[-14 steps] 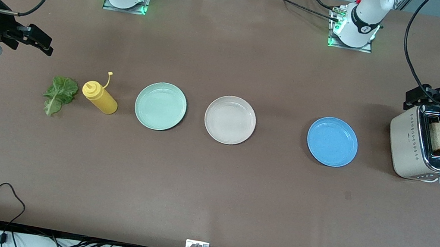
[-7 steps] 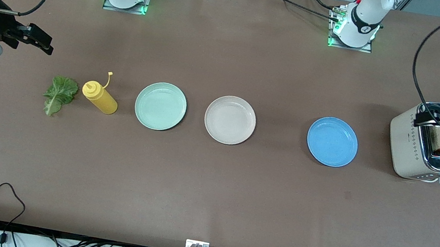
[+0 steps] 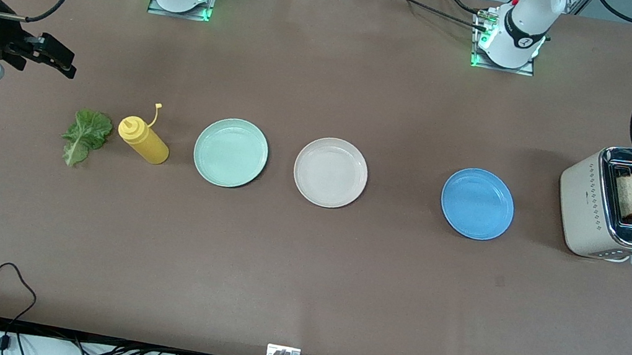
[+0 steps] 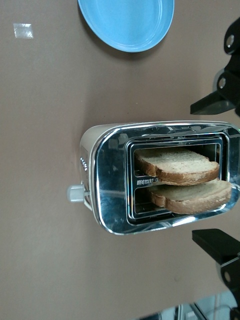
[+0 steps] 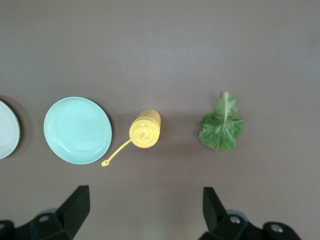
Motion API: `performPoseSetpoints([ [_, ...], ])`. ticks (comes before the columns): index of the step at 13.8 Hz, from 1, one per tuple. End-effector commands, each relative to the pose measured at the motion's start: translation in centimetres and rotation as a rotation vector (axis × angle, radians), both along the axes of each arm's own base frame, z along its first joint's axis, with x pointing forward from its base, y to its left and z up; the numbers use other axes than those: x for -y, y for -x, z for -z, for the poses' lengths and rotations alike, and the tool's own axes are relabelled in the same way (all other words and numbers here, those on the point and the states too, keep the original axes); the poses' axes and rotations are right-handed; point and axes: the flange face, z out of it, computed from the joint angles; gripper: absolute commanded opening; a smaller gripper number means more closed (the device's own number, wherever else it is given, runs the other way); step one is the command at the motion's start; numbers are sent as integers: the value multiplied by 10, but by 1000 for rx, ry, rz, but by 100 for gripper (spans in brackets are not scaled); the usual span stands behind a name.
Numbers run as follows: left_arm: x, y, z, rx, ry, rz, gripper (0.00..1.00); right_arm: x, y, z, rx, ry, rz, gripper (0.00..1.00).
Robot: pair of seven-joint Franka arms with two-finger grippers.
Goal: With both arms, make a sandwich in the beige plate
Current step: 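Lower the left gripper and grasp the front bread slice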
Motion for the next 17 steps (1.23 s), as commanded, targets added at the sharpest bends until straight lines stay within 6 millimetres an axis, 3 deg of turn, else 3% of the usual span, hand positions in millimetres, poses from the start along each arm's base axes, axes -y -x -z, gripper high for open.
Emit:
performPoseSetpoints([
  [1,-12,4,21,18,103,34,97,4,2,-4,3,-4,-7,100],
  [5,-19,13,48,9,118,62,73,7,1,-4,4,-6,-8,100],
  [8,-23,21,68,21,122,69,72,7,2,-5,2,-6,-10,100],
  [11,-27,22,71,21,121,68,71,7,3,-7,4,-6,-15,100],
  [12,-27,22,71,23,121,69,66,7,3,-7,4,-6,-16,100],
  [15,-27,32,84,-17,135,60,29,6,3,-7,4,-6,-18,100],
  [17,-41,43,90,-43,145,32,23,6,3,-7,5,-6,-18,100],
])
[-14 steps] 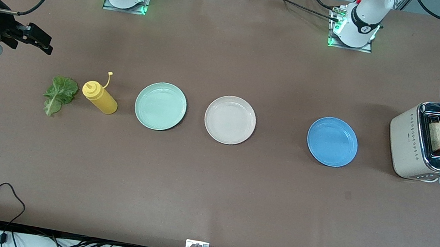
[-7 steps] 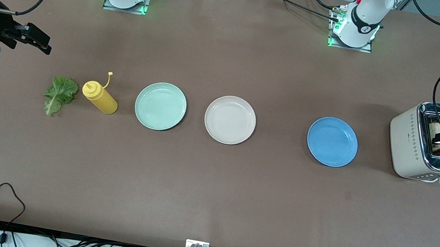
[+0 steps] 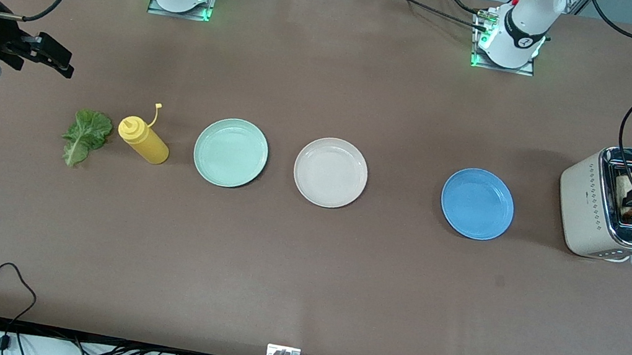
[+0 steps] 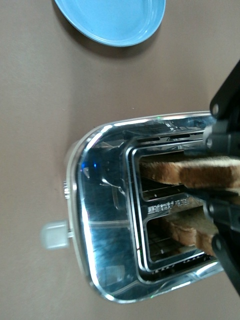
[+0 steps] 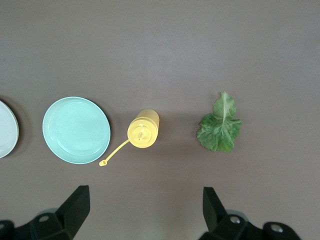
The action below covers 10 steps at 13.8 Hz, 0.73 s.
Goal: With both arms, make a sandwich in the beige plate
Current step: 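Lower the left gripper and grasp the front bread slice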
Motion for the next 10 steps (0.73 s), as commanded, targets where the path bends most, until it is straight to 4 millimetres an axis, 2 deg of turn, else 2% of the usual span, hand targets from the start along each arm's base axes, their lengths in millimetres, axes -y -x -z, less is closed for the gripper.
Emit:
performPoseSetpoints([
  [1,-12,18,5,-46,38,-16,18,2,3,-7,5,-6,-13,100],
  [3,-14,21,4,-59,42,-20,4,2,3,-6,3,-6,-13,100],
  [4,-14,19,1,-53,40,-20,1,2,3,-6,3,-6,-13,100],
  [6,-9,16,-8,-38,33,-12,1,2,3,-6,3,-7,-13,100],
  [9,-7,-3,-52,-11,14,-4,1,2,3,-7,5,-7,-13,100],
  [10,6,-12,-70,-10,8,16,1,2,3,-7,5,-7,-13,100],
])
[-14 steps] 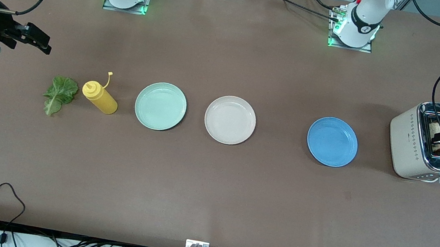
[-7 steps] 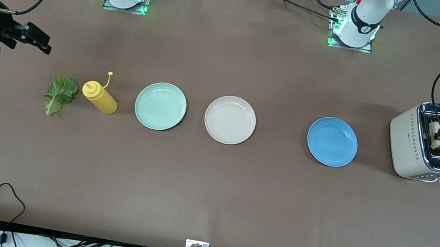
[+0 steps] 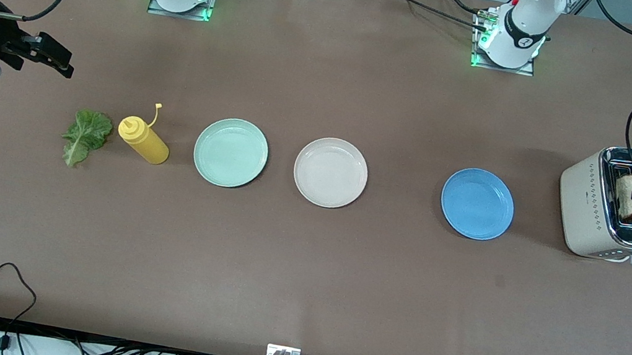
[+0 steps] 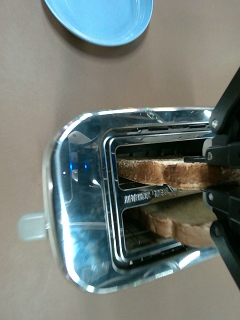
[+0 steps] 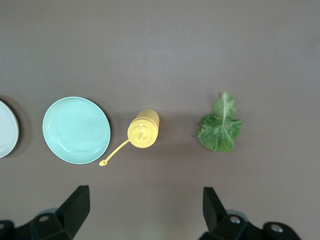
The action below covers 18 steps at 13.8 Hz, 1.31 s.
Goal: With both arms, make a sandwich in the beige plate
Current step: 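Lower the left gripper and grasp the front bread slice, then lift the bread slice out and carry it to the beige plate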
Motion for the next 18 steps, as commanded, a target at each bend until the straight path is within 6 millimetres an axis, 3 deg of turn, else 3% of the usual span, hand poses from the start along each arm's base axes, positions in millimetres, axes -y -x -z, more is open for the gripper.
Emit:
performPoseSetpoints([
  [1,23,-20,-61,19,-9,44,1,1,4,-8,5,-7,-13,100],
  [5,64,-43,-114,73,-25,112,1,1,3,-7,4,-7,-13,100],
  [8,119,-56,-122,91,-25,170,1,2,3,-7,7,-12,-11,100],
  [9,145,-60,-121,92,-26,170,1,1,3,-6,5,-12,-12,100],
  [12,249,-67,-106,76,-34,155,1,1,3,-7,8,-12,-12,100],
  [14,310,-70,-74,30,66,169,1,2,3,-7,5,-12,-12,100],
  [16,345,-78,-30,-49,259,99,1,1,3,-6,5,-12,-14,100],
  [18,372,-99,-4,-64,542,-44,1,2,3,-6,5,-12,-12,100],
])
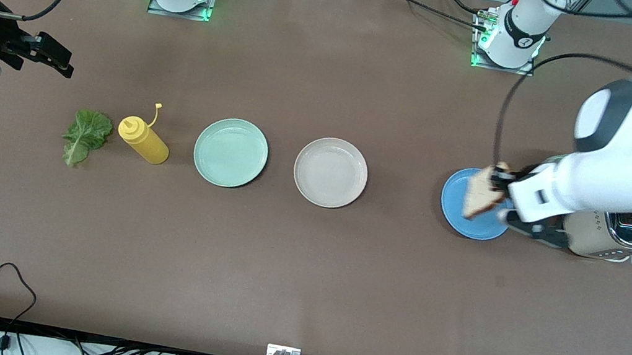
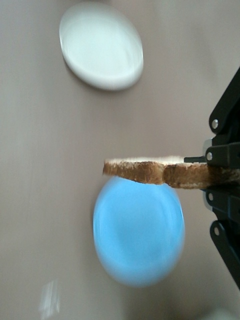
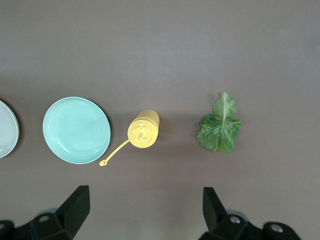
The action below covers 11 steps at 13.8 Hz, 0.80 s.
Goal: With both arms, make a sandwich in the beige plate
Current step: 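Lift the bread slice out and carry it to the beige plate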
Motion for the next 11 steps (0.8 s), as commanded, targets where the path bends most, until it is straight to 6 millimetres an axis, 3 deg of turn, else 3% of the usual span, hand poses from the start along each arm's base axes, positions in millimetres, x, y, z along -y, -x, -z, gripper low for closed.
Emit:
performPoseSetpoints([
  [1,7,-38,37,-57,320,-202,0,1,3,-6,4,-12,-13,100],
  [4,38,-49,70,-117,576,-363,0,6,2,3,2,-26,-166,100],
  [5,51,-45,77,-111,612,-332,0,11,1,7,8,-32,-225,100],
  [8,87,-17,105,-116,623,-255,0,26,5,16,18,-107,-394,100],
  [11,105,18,148,-56,654,-180,0,69,8,44,137,-252,-583,100],
])
